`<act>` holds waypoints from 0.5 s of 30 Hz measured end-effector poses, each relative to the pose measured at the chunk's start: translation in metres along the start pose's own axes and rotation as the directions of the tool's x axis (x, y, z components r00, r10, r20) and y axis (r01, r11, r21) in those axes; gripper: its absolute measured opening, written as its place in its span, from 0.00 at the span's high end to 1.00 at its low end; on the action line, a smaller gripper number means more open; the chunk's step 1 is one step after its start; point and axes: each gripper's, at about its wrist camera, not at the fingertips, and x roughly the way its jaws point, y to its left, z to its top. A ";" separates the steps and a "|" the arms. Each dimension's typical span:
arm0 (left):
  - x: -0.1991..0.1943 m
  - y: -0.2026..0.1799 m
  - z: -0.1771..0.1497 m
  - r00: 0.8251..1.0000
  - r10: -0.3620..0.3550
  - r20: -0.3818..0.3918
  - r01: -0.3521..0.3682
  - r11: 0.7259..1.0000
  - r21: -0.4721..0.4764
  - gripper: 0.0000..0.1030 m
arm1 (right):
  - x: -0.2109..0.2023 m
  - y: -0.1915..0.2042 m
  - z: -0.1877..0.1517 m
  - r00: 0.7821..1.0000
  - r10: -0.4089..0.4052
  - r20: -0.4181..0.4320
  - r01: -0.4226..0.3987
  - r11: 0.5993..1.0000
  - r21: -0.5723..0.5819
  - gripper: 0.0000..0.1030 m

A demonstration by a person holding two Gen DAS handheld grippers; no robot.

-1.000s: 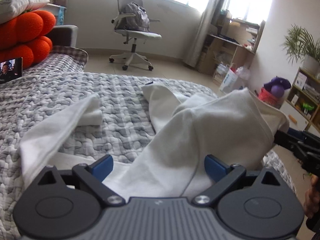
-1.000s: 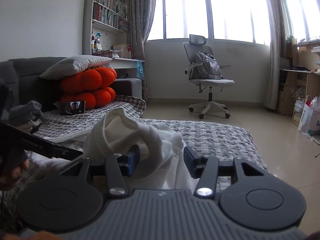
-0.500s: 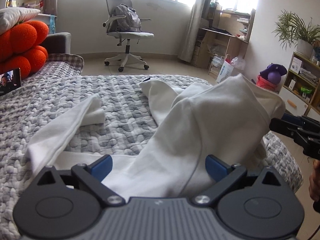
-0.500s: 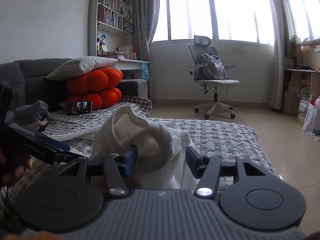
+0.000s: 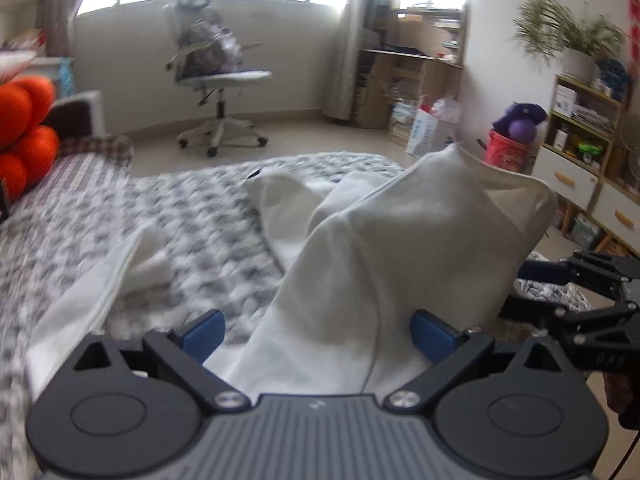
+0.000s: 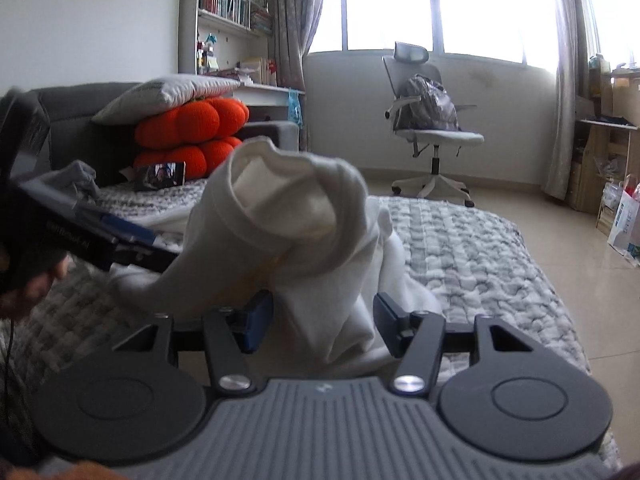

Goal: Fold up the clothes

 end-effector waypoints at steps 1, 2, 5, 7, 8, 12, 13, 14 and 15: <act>0.004 -0.001 0.001 1.000 0.000 0.002 0.000 1.000 0.020 0.03 | 0.001 0.001 -0.002 1.000 -0.007 -0.008 0.007 1.000 -0.012 0.42; 0.008 -0.002 0.002 1.000 -0.002 0.000 0.002 0.999 0.035 0.03 | 0.003 0.002 -0.003 1.000 -0.014 -0.016 0.014 1.000 -0.025 0.42; 0.025 0.001 0.003 0.999 -0.025 -0.035 0.026 0.999 0.035 0.03 | 0.008 0.007 -0.009 0.998 -0.057 -0.037 0.053 0.995 -0.083 0.42; 0.034 0.000 0.001 0.998 -0.027 -0.058 0.029 0.999 0.030 0.03 | 0.012 0.009 -0.010 0.996 -0.085 -0.036 0.081 0.991 -0.108 0.42; 0.037 -0.003 0.000 0.998 -0.025 -0.059 0.027 0.999 0.038 0.03 | 0.014 0.010 -0.010 0.995 -0.099 -0.034 0.094 0.988 -0.119 0.42; 0.037 -0.011 -0.002 0.999 -0.010 -0.036 0.013 0.997 0.079 0.03 | 0.021 0.004 -0.011 0.995 -0.102 -0.021 0.099 0.989 -0.110 0.42; 0.036 -0.012 -0.003 0.999 -0.010 -0.034 0.013 0.997 0.082 0.05 | 0.024 0.001 -0.011 0.995 -0.098 -0.023 0.095 0.991 -0.096 0.44; 0.035 -0.012 -0.003 0.999 -0.016 -0.032 0.018 0.996 0.084 0.07 | 0.026 -0.001 -0.011 0.995 -0.091 -0.026 0.089 0.993 -0.080 0.47; 0.033 -0.012 -0.004 0.999 -0.024 -0.029 0.026 0.996 0.087 0.12 | 0.028 -0.002 -0.010 0.996 -0.084 -0.029 0.081 0.994 -0.069 0.53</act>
